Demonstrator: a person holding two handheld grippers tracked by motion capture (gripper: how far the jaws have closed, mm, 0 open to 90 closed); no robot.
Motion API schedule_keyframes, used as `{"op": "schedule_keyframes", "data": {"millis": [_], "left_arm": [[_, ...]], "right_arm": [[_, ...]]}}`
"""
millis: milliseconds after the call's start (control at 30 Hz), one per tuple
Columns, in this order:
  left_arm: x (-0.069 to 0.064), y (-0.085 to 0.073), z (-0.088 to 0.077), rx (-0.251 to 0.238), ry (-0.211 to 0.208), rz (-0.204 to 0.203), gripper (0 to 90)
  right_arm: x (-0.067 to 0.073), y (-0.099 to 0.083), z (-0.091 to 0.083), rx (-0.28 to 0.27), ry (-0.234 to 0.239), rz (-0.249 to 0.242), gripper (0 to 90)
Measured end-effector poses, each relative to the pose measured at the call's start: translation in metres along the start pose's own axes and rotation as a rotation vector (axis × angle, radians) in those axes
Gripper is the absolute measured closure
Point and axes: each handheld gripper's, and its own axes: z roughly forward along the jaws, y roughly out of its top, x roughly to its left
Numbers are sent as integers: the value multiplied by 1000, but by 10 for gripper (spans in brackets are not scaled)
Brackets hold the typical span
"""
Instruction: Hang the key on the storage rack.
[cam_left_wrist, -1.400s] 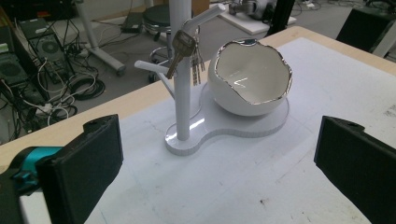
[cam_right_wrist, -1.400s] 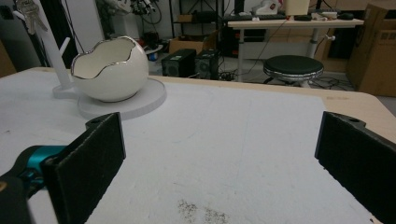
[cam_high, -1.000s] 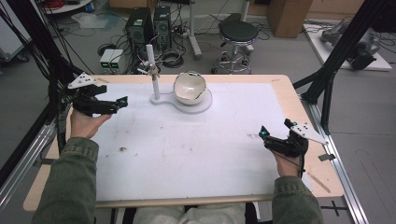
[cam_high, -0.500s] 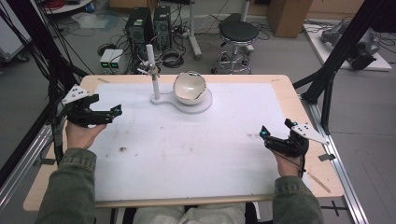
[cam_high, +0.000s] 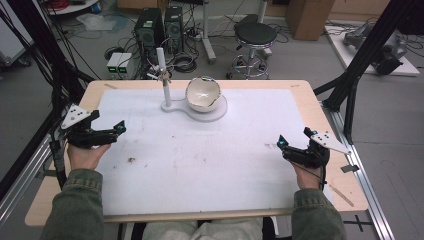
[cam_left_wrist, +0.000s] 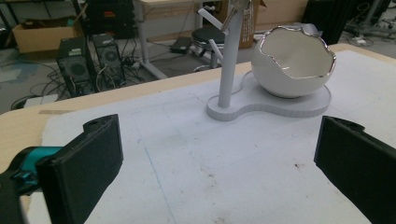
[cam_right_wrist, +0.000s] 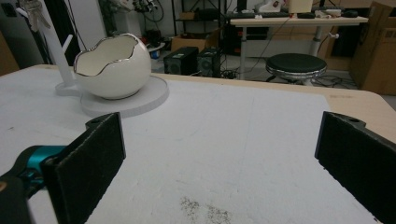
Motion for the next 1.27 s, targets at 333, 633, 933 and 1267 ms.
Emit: {"op": "schedule_keyframes", "data": {"millis": [333,633,933,1267], "left_arm": [[3,-17,-16,-59,55,-18,16],[11,-38,-30,-85,90,-70,16],[13,-55,-39,-117,113,-108,16],[12,-57,-37,-103,110,-105,16]], "right_arm": [[2,0,-3,3,6,0,7],[2,-1,-5,6,5,-1,7],[2,-1,-8,0,-4,16,6],[2,-1,-5,12,-5,5,7]]}}
